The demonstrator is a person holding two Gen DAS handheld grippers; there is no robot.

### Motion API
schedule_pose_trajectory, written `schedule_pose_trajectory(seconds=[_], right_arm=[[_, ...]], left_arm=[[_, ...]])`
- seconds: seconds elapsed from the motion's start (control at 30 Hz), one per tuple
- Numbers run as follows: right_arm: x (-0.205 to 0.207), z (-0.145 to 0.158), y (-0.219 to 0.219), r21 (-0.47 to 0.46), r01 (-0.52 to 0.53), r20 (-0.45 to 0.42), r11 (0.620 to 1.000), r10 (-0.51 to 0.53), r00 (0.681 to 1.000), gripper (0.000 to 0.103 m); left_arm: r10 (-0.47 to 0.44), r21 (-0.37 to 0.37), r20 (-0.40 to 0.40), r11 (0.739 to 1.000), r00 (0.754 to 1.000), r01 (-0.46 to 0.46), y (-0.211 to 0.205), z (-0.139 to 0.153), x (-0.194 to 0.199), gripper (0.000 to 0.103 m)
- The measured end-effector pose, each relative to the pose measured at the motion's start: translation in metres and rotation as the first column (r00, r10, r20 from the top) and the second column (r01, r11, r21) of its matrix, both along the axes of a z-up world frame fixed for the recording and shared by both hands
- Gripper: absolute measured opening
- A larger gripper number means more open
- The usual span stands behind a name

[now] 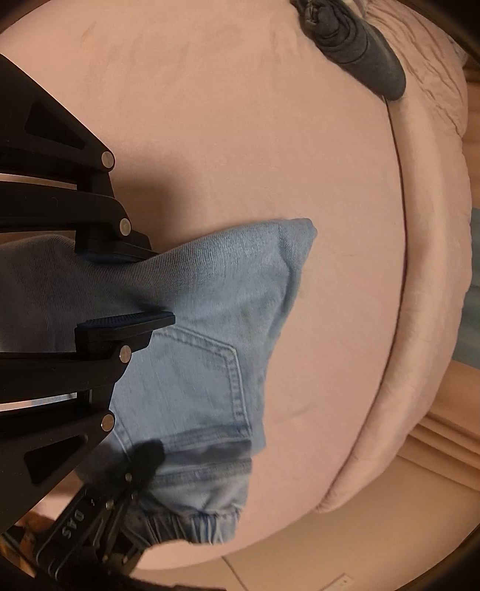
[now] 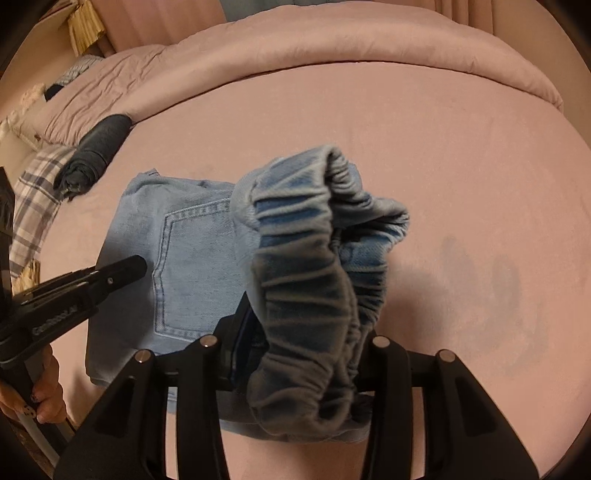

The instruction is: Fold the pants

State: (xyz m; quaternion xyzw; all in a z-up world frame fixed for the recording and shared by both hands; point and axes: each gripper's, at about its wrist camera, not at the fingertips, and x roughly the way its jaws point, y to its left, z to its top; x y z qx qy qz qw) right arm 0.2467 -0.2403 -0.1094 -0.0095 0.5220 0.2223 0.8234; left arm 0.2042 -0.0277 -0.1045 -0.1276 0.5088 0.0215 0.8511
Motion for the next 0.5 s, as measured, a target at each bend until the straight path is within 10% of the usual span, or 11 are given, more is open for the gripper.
schedule_pose_trajectory(seconds=[0.5], right_arm=[[0.009, -0.015, -0.003, -0.056, 0.011, -0.013, 0.998, -0.012, 1.000, 0.062]], left_arm=[[0.018, 0.013, -0.016, 1.000, 1.000, -0.018, 0.007, -0.017, 0.007, 0.030]])
